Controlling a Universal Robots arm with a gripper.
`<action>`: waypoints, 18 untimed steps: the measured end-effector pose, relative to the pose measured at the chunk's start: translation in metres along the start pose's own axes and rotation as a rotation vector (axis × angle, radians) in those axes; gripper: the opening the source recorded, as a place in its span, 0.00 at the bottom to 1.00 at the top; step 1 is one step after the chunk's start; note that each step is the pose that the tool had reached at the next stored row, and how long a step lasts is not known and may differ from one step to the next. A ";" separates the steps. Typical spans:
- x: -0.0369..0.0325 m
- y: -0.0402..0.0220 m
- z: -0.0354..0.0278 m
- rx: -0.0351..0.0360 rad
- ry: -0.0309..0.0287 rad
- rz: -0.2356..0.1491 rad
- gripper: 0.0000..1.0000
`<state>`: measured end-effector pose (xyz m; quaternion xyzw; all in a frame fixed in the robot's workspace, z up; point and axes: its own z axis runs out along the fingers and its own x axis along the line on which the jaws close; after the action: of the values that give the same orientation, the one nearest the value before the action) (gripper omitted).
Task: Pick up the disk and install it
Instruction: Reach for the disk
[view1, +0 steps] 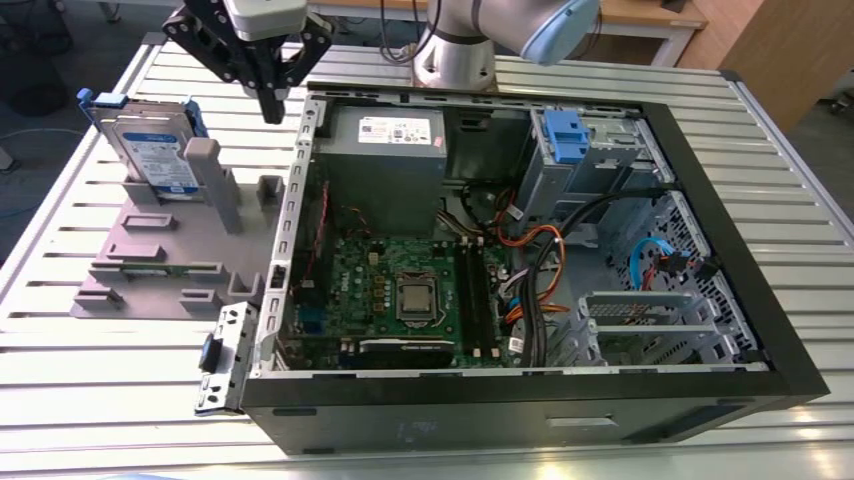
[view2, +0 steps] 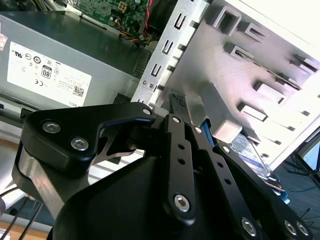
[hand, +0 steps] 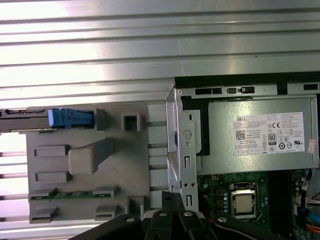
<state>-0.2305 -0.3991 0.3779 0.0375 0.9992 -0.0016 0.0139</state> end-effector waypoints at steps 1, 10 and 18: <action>0.0002 0.0000 0.0000 0.0001 0.0001 0.000 0.11; 0.0019 -0.0001 0.0000 0.0000 0.0000 0.000 0.11; 0.0034 -0.0002 0.0000 0.0000 0.0000 0.000 0.11</action>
<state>-0.2339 -0.3991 0.3778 0.0376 0.9992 -0.0016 0.0140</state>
